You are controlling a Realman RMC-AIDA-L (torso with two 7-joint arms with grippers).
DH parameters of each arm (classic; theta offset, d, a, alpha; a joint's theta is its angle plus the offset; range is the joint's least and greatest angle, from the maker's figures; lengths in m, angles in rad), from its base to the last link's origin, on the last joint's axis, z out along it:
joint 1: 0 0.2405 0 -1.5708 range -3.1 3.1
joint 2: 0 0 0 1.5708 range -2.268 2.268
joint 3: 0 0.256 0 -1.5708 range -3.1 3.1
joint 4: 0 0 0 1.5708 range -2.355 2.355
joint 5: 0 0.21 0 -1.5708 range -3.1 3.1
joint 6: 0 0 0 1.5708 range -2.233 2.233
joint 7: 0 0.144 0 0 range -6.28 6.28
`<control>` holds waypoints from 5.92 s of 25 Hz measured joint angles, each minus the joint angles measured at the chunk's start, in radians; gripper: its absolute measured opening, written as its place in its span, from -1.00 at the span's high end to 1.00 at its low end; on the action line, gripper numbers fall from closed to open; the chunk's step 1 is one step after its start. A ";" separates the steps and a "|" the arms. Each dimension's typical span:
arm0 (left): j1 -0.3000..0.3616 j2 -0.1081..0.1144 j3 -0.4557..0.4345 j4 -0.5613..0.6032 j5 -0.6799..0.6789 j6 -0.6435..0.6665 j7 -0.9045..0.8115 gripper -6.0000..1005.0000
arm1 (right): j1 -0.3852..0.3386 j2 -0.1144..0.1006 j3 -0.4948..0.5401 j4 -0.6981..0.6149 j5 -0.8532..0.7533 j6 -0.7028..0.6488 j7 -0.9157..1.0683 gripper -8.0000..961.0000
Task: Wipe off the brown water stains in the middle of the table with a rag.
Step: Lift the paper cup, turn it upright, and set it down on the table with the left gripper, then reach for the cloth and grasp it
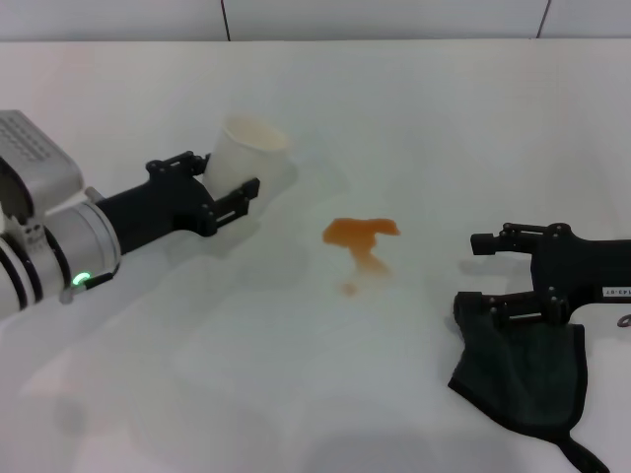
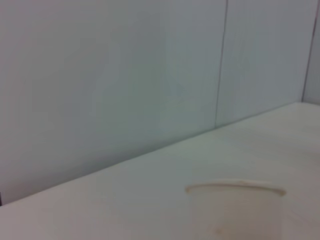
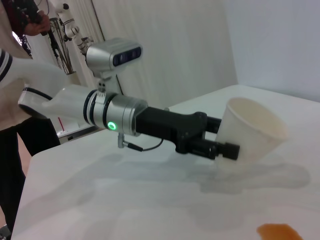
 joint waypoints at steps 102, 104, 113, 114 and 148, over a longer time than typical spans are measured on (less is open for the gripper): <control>0.095 -0.001 0.000 -0.179 0.156 0.281 -0.297 -0.78 | -0.009 -0.005 0.002 0.000 0.011 0.008 0.000 -0.73; 0.103 -0.001 0.000 -0.206 0.162 0.320 -0.314 -0.78 | -0.009 -0.005 0.001 0.001 0.011 0.009 0.000 -0.73; 0.149 0.007 0.001 -0.351 0.187 0.606 -0.442 -0.78 | -0.009 -0.004 0.001 0.002 0.013 0.013 0.000 -0.73; 0.147 0.009 0.002 -0.370 0.200 0.642 -0.459 -0.78 | -0.009 -0.004 0.002 0.001 0.013 0.015 0.000 -0.73; -0.422 0.035 0.003 -0.724 0.676 0.803 -0.700 -0.78 | -0.005 -0.007 -0.026 -0.084 -0.095 0.036 0.160 -0.73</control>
